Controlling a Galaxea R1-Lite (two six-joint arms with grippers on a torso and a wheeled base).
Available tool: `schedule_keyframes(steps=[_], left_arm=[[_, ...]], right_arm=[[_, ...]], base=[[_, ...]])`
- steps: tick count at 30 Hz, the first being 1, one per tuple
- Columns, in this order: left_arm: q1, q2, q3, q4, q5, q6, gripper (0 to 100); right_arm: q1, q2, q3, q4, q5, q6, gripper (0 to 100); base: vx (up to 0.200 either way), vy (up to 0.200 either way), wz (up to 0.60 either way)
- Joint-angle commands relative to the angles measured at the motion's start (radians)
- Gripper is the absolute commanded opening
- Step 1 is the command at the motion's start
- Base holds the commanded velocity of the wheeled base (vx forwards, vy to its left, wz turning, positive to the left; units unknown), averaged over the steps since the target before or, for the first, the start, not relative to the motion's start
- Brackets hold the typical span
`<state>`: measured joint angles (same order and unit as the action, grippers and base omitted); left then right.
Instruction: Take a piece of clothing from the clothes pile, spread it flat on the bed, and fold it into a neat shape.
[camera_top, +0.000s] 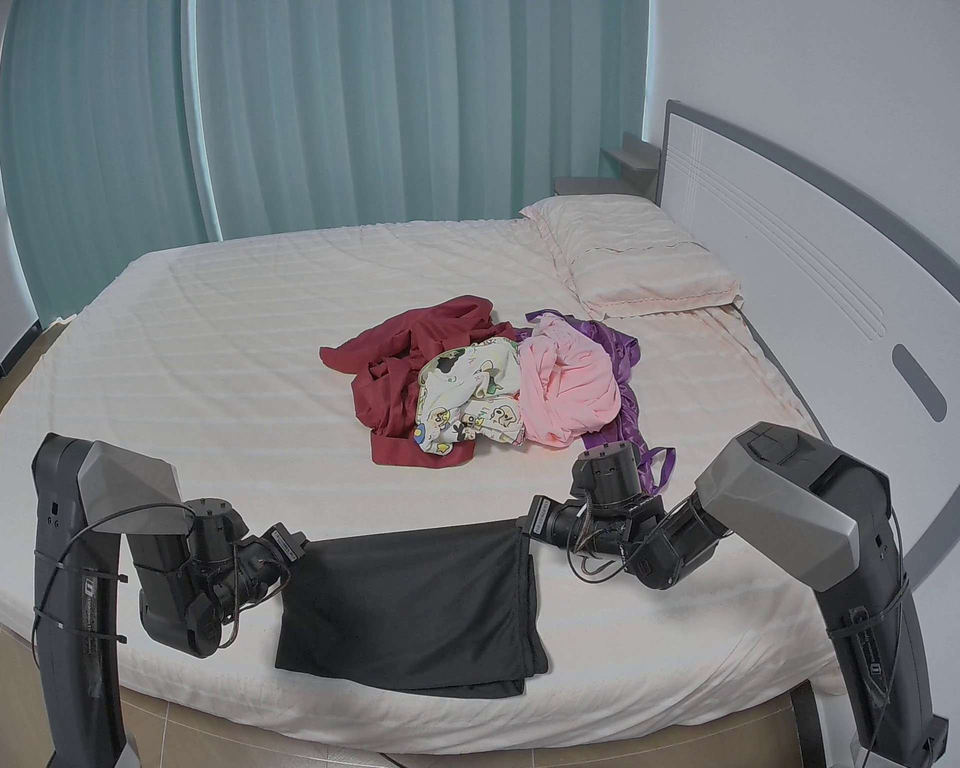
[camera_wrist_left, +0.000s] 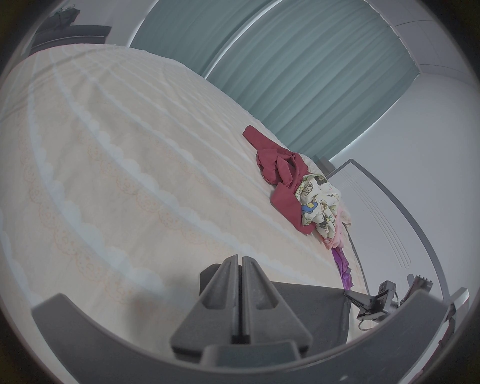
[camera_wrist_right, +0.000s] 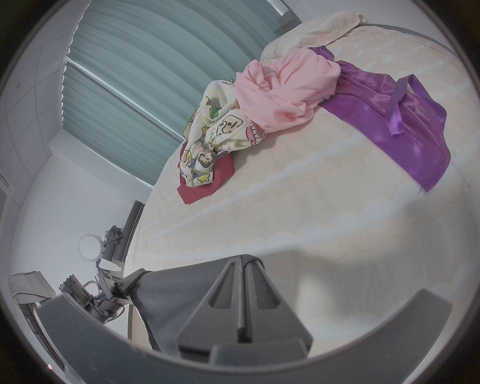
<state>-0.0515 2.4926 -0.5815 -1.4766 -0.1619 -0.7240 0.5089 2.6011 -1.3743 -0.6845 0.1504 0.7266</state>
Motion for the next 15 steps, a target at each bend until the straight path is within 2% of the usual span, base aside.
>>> schedule_keyframes(steps=[1,4,5,9,10,15], left_arm=[[0.001,0.008,-0.001,-0.001,-0.001,0.000,0],[0.001,0.008,-0.001,-0.001,-0.001,0.003,0],[0.001,0.006,-0.003,0.001,-0.002,0.003,100],[0.001,0.008,-0.008,0.001,-0.002,0.002,100],[0.001,0.008,-0.009,-0.001,-0.002,0.002,100],[0.004,-0.001,-0.001,-0.001,-0.002,-0.003,100]], right_arm=[[-0.006,-0.003,0.006,0.002,0.000,-0.001,0],[-0.006,0.005,0.007,0.000,0.000,-0.001,0],[-0.004,0.011,0.004,0.000,0.000,-0.001,0],[-0.003,0.022,0.000,0.002,0.000,-0.006,0],[-0.003,0.022,0.000,0.002,0.000,-0.006,100],[-0.007,0.019,0.000,-0.009,-0.002,-0.003,100]], base=[[0.000,0.000,0.00],[0.000,0.000,0.00],[0.000,0.000,0.00],[0.000,0.000,0.00],[0.000,0.000,0.00],[0.000,0.000,0.00]])
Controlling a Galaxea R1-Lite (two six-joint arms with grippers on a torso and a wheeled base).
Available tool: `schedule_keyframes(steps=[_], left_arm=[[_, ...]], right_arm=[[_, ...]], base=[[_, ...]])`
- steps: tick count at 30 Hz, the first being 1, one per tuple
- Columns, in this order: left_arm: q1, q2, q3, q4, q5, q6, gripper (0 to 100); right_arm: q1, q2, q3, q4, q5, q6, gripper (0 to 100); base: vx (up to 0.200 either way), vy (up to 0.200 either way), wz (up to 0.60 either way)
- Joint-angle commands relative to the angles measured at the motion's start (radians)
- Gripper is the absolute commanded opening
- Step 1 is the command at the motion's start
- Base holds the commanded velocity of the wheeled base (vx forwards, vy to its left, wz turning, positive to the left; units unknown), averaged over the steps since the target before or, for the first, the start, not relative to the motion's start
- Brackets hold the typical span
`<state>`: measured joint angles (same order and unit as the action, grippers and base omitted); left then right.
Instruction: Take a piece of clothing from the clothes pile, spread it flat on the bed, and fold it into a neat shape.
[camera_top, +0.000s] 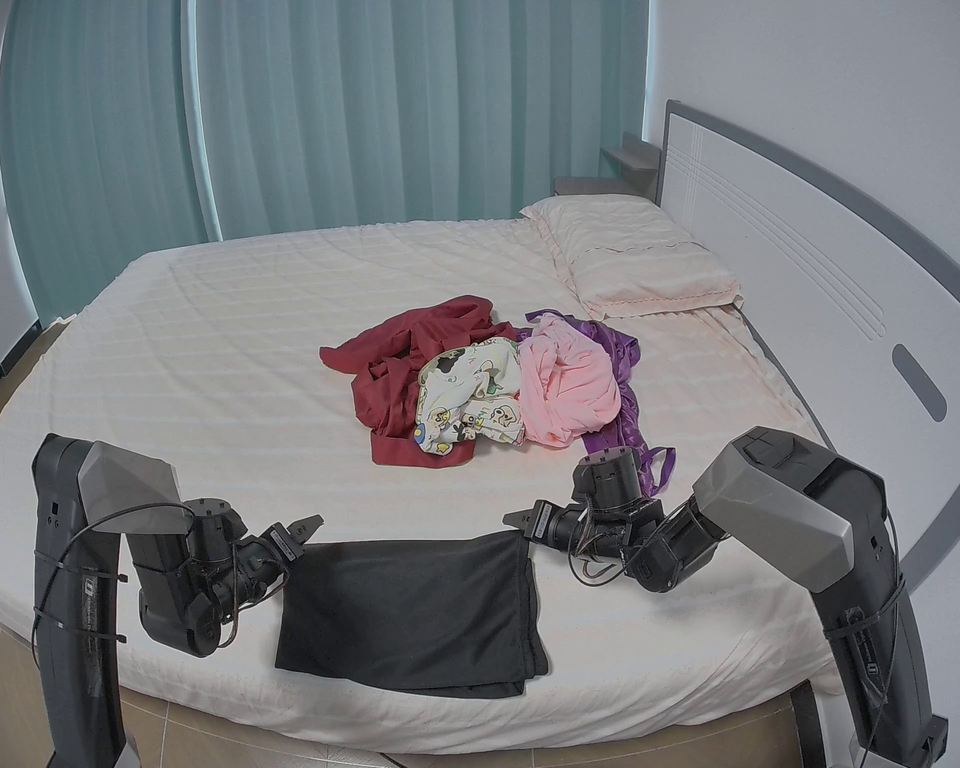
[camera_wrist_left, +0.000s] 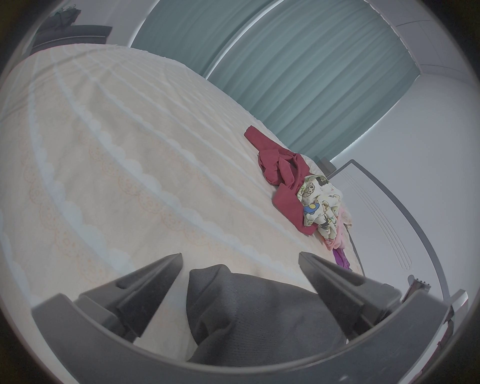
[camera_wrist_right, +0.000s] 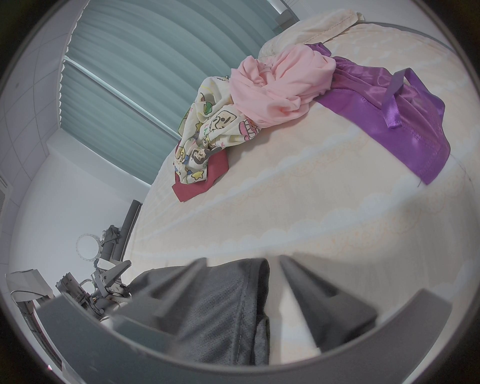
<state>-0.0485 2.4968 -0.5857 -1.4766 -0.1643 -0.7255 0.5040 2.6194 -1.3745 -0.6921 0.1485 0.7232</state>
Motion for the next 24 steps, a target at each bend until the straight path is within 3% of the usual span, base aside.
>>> schedule_keyframes(steps=[1,4,7,12,18,24], left_arm=[[0.018,-0.030,0.007,-0.002,0.000,-0.005,100],[0.038,-0.064,0.015,-0.002,0.000,-0.009,100],[0.049,-0.168,0.044,-0.002,0.002,-0.101,100],[-0.005,-0.263,0.099,0.002,0.006,-0.150,100],[-0.202,-0.256,0.103,0.001,0.167,-0.158,100],[-0.283,-0.193,0.099,0.004,0.195,-0.192,100]], right_arm=[[-0.012,-0.007,0.003,-0.001,-0.004,0.002,100],[-0.021,-0.025,0.009,-0.003,-0.024,0.002,100],[-0.044,-0.061,0.032,-0.004,-0.052,0.004,100],[-0.055,-0.121,0.103,-0.010,-0.053,0.022,100],[-0.056,-0.225,0.262,-0.050,-0.053,0.074,100],[-0.064,-0.220,0.337,-0.133,-0.052,0.079,100]], base=[[0.000,0.000,0.00],[0.000,0.000,0.00],[0.000,0.000,0.00],[0.000,0.000,0.00],[0.000,0.000,0.00],[0.000,0.000,0.00]])
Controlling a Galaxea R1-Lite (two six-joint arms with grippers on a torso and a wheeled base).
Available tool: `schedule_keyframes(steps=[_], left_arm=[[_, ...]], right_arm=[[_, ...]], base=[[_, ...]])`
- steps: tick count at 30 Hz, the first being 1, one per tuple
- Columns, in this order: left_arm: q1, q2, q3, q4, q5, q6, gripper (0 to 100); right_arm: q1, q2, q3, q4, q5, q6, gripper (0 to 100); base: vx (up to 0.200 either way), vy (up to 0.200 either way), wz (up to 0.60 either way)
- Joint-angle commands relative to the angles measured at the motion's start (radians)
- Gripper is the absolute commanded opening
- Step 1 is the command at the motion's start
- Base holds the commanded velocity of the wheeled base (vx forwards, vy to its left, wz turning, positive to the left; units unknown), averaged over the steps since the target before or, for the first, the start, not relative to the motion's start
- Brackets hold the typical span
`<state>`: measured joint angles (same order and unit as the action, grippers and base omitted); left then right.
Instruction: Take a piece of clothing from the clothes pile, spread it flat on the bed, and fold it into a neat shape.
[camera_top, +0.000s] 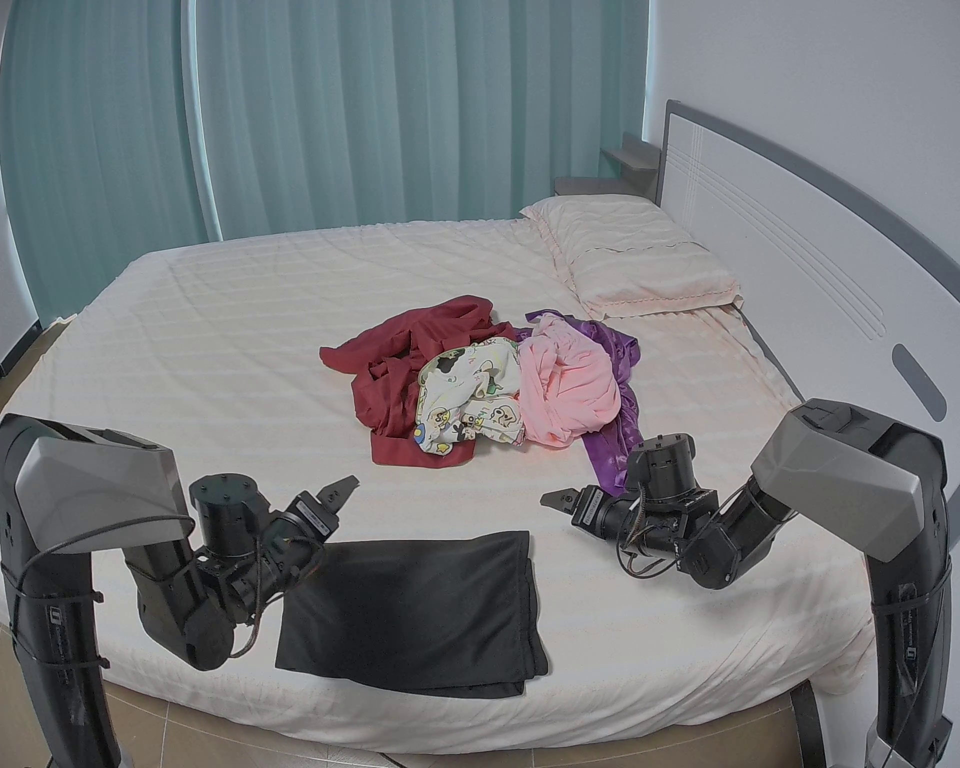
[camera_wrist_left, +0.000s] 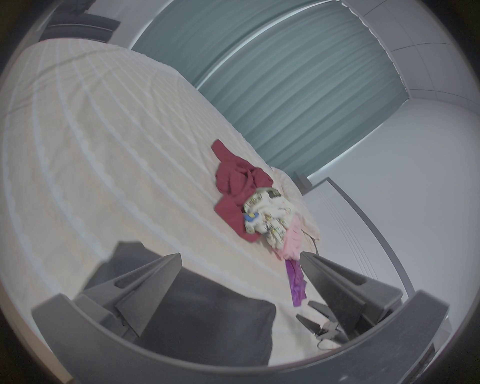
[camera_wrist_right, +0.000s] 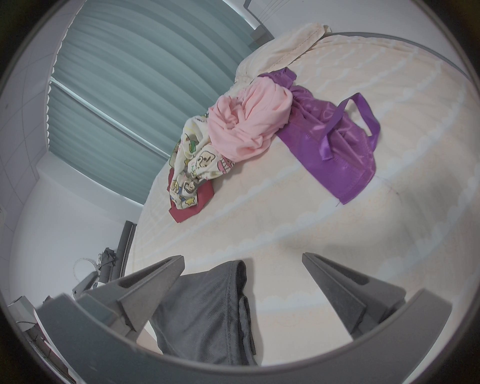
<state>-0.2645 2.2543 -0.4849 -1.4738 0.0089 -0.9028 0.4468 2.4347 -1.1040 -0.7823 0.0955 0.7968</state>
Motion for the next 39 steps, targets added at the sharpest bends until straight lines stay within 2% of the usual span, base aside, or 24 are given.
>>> schedule_keyframes(steps=[1,3,7,14,18,26,31,37,39], left_arm=[[-0.067,0.076,-0.003,0.001,0.022,-0.011,100],[-0.061,0.126,-0.008,0.001,0.023,0.002,100],[-0.044,0.177,-0.001,0.004,0.025,0.119,100],[-0.038,0.243,-0.020,0.003,0.034,0.156,100],[-0.030,0.295,-0.055,-0.005,0.082,0.203,100],[-0.029,0.289,-0.055,-0.006,0.077,0.193,100],[-0.029,0.148,-0.012,-0.013,0.075,0.091,100],[-0.006,0.079,0.034,-0.008,0.079,0.100,100],[0.021,0.091,0.046,-0.008,0.079,0.153,100]], right_arm=[[-0.007,-0.034,0.069,-0.049,0.001,0.005,100],[-0.005,-0.034,0.069,-0.051,0.000,0.005,100],[0.000,-0.039,0.069,-0.051,0.001,0.005,100],[0.003,-0.039,0.076,-0.051,0.001,0.005,100],[0.003,-0.037,0.082,-0.051,0.001,0.004,100],[0.003,-0.040,0.085,-0.049,0.001,0.002,100],[-0.003,-0.045,0.082,-0.049,0.001,0.002,100],[-0.003,-0.043,0.084,-0.051,0.001,0.002,100],[-0.003,-0.045,0.082,-0.051,0.001,0.002,100]], base=[[0.000,0.000,0.00],[0.000,0.000,0.00],[0.000,0.000,0.00],[0.000,0.000,0.00],[0.000,0.000,0.00],[0.000,0.000,0.00],[0.000,0.000,0.00],[0.000,0.000,0.00],[0.000,0.000,0.00]])
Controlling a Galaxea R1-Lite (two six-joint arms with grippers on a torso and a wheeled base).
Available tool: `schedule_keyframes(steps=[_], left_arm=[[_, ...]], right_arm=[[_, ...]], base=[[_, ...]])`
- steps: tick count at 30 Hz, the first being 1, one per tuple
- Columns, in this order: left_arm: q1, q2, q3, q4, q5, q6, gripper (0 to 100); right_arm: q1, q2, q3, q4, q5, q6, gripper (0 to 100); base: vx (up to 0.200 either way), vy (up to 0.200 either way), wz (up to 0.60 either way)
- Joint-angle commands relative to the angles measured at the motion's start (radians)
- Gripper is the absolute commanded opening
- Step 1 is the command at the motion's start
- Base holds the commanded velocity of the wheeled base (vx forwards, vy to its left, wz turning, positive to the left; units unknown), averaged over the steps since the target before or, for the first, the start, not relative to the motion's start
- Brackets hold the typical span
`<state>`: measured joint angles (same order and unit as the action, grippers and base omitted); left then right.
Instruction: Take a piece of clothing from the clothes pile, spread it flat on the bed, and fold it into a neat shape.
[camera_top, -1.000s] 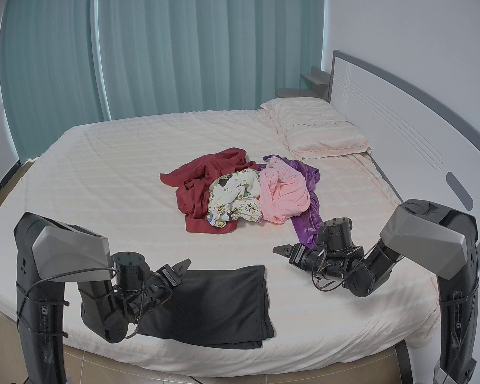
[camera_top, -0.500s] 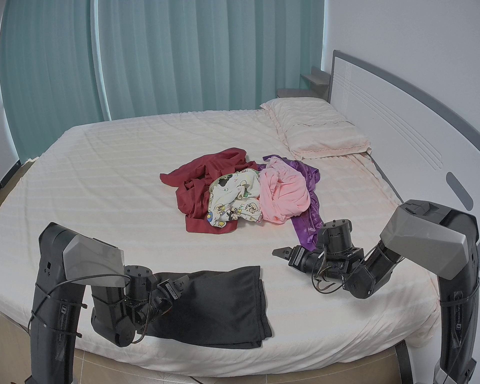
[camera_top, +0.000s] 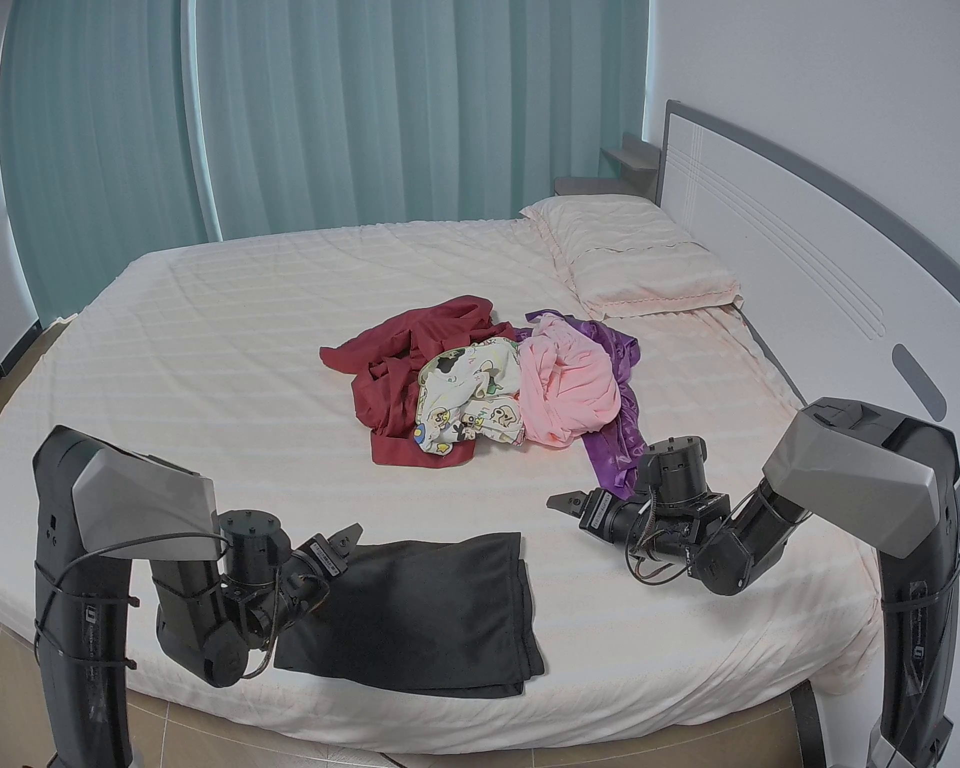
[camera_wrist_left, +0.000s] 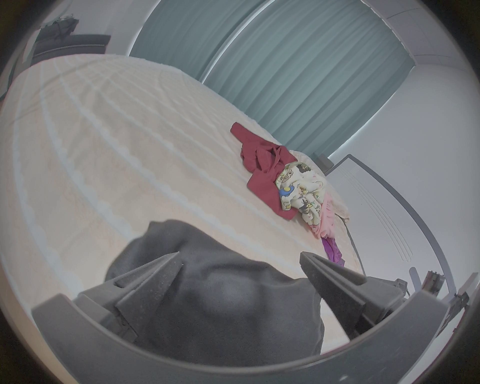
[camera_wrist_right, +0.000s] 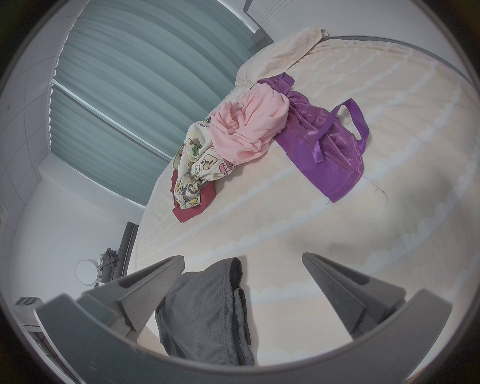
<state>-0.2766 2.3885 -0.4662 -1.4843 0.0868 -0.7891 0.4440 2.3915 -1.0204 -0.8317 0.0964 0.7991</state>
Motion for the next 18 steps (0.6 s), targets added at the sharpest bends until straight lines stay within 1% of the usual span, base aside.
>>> schedule_keyframes(steps=[1,3,9,11,15,18], left_arm=[[0.039,-0.035,0.034,0.002,-0.001,0.048,100],[0.039,-0.023,0.035,0.004,-0.001,0.051,100],[0.036,0.101,0.000,0.001,-0.001,0.091,100],[0.037,0.106,-0.015,-0.001,-0.001,0.091,100],[0.051,0.044,-0.012,-0.001,-0.002,0.082,100],[0.068,-0.066,0.001,0.002,-0.004,0.080,100]], right_arm=[[-0.001,-0.002,-0.001,-0.001,0.000,0.000,100],[-0.001,-0.002,-0.001,-0.001,0.000,0.000,100],[-0.002,-0.015,0.002,0.002,0.000,0.000,100],[-0.004,-0.026,0.003,0.005,-0.001,0.000,100],[-0.022,-0.074,0.025,0.009,0.000,-0.006,100],[-0.039,-0.132,0.060,0.011,0.000,-0.011,100]], base=[[0.000,0.000,0.00],[0.000,0.000,0.00],[0.000,0.000,0.00],[0.000,0.000,0.00],[0.000,0.000,0.00],[0.000,0.000,0.00]])
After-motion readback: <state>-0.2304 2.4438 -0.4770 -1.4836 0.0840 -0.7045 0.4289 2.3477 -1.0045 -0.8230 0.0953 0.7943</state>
